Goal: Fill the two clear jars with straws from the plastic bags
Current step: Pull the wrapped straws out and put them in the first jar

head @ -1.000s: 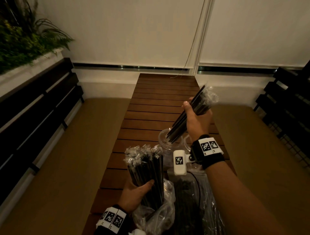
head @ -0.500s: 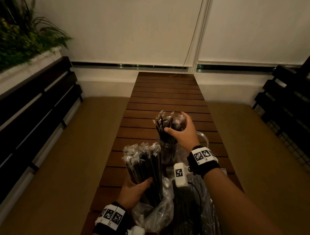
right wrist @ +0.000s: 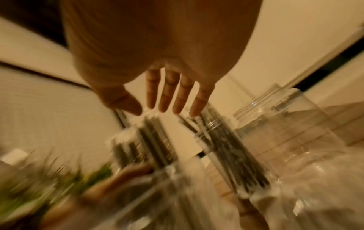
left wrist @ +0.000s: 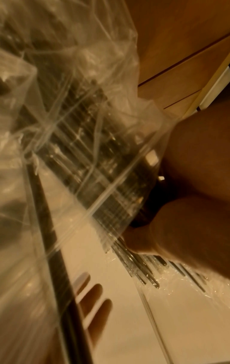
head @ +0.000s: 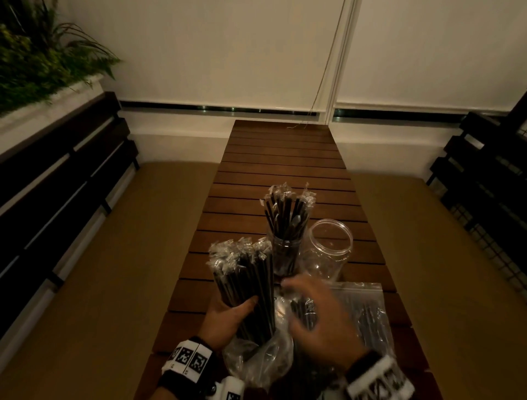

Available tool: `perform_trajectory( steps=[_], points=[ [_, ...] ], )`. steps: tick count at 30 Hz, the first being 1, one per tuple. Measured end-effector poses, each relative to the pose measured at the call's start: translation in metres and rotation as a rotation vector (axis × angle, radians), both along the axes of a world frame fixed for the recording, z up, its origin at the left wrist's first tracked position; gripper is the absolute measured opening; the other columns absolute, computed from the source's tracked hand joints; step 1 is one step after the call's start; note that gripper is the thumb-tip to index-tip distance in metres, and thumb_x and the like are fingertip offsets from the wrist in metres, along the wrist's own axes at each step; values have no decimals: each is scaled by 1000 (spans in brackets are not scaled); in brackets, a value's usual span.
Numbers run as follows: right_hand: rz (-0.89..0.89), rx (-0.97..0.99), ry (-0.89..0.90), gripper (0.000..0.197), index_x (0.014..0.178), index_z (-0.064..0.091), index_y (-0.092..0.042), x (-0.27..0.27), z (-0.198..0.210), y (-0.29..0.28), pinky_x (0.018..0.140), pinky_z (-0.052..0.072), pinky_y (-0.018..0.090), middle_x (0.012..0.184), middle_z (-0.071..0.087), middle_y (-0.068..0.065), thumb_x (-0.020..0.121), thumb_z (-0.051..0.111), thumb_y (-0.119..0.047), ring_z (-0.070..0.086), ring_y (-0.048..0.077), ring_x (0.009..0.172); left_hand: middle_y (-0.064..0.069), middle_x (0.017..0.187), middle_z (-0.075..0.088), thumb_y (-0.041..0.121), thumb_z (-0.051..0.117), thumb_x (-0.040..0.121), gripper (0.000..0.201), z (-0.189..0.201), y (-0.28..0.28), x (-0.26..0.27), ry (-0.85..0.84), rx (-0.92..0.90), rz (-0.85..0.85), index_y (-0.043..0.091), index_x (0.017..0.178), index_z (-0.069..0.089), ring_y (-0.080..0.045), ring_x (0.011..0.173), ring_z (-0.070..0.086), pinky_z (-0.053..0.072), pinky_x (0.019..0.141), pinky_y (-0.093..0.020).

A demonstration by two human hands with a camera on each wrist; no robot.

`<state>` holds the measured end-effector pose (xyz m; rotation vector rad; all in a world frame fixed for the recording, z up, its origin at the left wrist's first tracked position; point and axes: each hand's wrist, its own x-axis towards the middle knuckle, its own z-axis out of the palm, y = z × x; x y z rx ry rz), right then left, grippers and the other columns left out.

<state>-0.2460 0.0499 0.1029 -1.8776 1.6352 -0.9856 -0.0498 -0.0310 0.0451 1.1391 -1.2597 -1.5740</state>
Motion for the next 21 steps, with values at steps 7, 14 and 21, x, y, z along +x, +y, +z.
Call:
perform_trajectory(
  steps=[7,14,21],
  points=[
    [205,-174,264,50,119,59,-45,46,-45,20,84,45,19,110,53,-15,72,71,-60,48,-4,101,-14,97,76,8,71,84,16,4,1,-1,4,-2,-12,9,100,74,-31,92,73,58,84,-52],
    [-144,-75,-72,34,103,49,-46,45,-41,2,86,39,5,113,45,-21,75,69,-49,48,-8,106,-11,103,76,3,72,82,27,3,2,-1,30,8,13,8,109,71,-28,98,72,57,88,-47],
    [-68,312,-50,116,154,18,-42,21,-42,-35,117,30,32,149,29,-26,61,86,-53,29,0,138,-7,108,75,20,77,77,37,6,2,0,24,-38,-27,14,113,70,-24,101,72,57,87,-45]
  ],
)
